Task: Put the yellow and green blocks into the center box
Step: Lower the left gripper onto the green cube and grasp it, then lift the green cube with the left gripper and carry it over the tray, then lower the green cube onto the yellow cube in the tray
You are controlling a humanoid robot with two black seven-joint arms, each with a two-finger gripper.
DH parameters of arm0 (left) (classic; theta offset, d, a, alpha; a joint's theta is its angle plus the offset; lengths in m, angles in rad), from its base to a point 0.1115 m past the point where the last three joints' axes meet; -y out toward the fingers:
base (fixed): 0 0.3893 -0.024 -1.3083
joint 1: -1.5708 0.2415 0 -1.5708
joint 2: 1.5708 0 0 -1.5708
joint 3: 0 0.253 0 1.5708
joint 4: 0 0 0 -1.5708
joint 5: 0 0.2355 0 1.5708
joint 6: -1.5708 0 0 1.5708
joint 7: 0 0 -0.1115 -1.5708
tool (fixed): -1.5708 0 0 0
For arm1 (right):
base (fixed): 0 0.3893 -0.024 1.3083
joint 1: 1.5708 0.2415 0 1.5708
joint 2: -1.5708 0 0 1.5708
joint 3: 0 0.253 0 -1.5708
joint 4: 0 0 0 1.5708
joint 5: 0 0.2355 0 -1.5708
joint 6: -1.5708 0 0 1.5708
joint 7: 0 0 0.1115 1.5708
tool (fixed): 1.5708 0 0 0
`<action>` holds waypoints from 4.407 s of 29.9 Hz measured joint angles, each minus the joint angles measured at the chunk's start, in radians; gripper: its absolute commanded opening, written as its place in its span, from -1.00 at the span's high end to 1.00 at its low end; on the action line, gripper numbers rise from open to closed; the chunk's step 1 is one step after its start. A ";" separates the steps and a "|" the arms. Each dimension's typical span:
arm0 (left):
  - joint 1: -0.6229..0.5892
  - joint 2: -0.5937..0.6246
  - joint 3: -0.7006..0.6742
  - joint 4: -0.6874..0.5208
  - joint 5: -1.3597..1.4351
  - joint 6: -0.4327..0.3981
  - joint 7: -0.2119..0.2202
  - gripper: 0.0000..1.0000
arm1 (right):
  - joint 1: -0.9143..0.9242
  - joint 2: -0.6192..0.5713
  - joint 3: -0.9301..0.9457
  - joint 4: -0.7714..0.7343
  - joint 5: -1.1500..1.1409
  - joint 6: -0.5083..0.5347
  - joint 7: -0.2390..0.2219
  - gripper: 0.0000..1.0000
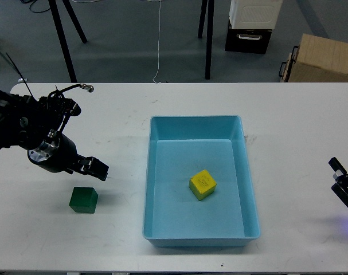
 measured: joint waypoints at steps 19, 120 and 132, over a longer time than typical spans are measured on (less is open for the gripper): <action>0.115 0.025 -0.037 0.035 0.051 0.000 0.003 -1.00 | -0.001 -0.002 0.001 0.000 0.000 0.000 0.000 -0.99; 0.017 -0.485 -0.280 0.257 0.210 0.000 -0.166 0.75 | -0.031 0.003 0.009 -0.010 -0.032 0.000 0.001 -0.99; 0.042 -0.485 -0.280 0.278 0.210 0.000 -0.166 -0.14 | -0.030 0.007 0.010 -0.010 -0.032 0.000 0.001 -0.99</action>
